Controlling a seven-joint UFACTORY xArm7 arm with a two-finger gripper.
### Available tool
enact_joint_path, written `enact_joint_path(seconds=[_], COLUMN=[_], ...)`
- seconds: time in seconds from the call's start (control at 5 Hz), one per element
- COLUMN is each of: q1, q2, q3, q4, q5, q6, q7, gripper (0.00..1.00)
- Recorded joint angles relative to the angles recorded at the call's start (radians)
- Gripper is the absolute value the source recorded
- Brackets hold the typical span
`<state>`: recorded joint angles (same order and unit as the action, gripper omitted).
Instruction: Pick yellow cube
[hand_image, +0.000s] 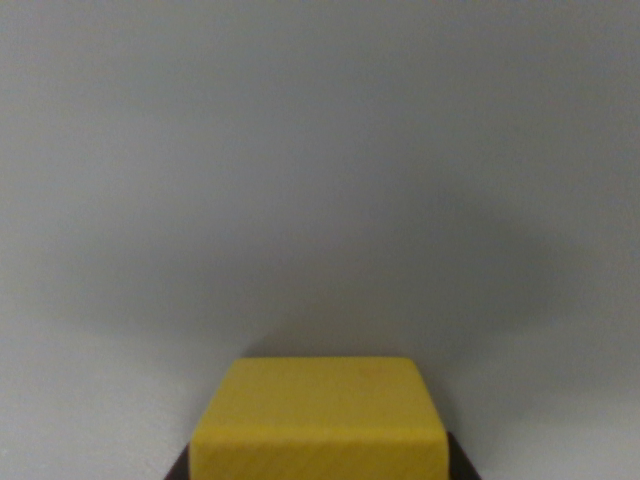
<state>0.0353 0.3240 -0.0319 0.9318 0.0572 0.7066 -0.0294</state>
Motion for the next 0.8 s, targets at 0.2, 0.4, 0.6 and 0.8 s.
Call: enact_joint_path(seconds=[0.2, 0.4, 0.6, 0.8], q1=[0.0, 0.0, 0.0001, 0.0001], q2=[-0.003, -0.003, -0.008, -0.008], q3=[0.0, 0.0, 0.0, 0.0], q4=[0.006, 0.006, 0.016, 0.016], q5=[-0.0003, -0.0003, -0.0008, -0.0008], q6=[0.009, 0.009, 0.024, 0.024], q7=[0.0, 0.0, 0.001, 0.001], gripper=[1.0, 1.0, 1.0, 1.0])
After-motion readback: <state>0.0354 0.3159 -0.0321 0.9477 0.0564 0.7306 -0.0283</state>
